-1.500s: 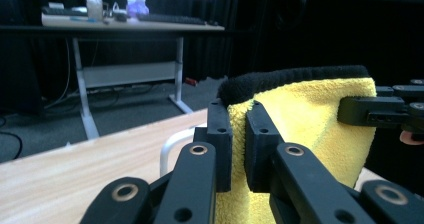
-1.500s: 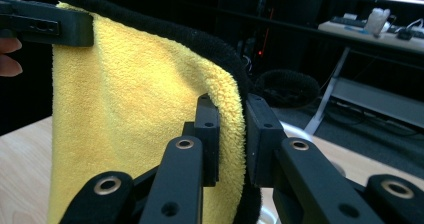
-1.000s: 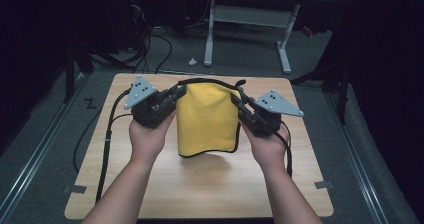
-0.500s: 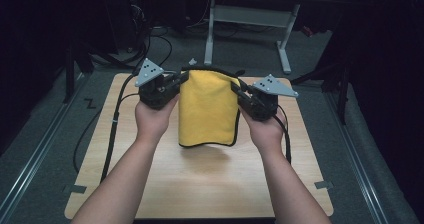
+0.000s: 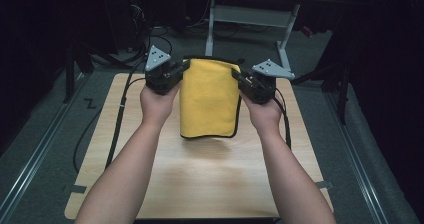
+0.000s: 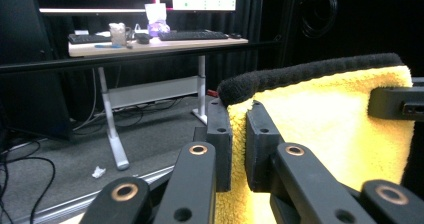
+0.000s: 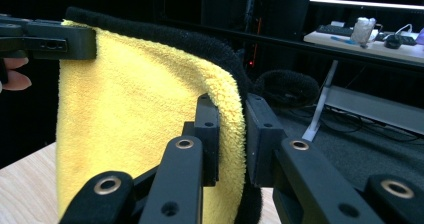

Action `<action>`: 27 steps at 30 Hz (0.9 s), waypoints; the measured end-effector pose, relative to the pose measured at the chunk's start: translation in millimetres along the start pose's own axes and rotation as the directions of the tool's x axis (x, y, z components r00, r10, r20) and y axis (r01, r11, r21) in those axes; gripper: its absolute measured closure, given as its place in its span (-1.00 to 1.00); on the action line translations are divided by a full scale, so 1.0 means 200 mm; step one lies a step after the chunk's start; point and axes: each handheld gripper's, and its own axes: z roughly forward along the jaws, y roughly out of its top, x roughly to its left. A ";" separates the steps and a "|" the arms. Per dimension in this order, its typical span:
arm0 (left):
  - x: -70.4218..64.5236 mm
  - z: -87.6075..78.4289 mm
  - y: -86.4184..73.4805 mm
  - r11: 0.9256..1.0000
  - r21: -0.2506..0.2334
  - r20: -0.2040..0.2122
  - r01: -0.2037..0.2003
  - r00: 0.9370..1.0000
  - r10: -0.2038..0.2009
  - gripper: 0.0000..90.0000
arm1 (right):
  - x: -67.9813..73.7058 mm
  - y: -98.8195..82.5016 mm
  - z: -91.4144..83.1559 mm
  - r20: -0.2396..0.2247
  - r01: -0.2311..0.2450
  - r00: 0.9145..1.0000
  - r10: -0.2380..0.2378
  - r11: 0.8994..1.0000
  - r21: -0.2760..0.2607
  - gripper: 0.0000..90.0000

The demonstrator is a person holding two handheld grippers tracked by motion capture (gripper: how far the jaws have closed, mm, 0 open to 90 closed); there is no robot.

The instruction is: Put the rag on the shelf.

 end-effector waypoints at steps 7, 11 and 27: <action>0.06 0.07 -0.01 1.000 0.022 -0.016 -0.003 1.000 0.003 0.84 | -0.05 0.01 0.08 0.003 0.026 1.000 -0.026 0.999 0.023 0.76; 0.07 0.10 -0.02 0.999 0.044 -0.027 -0.017 0.999 0.018 0.84 | -0.07 0.01 0.12 0.006 0.043 0.999 -0.043 0.998 0.037 0.76; 0.11 0.22 -0.27 0.976 0.214 0.009 0.031 0.999 -0.034 0.86 | -0.15 -0.19 0.24 -0.009 0.024 1.000 -0.022 0.982 0.189 0.75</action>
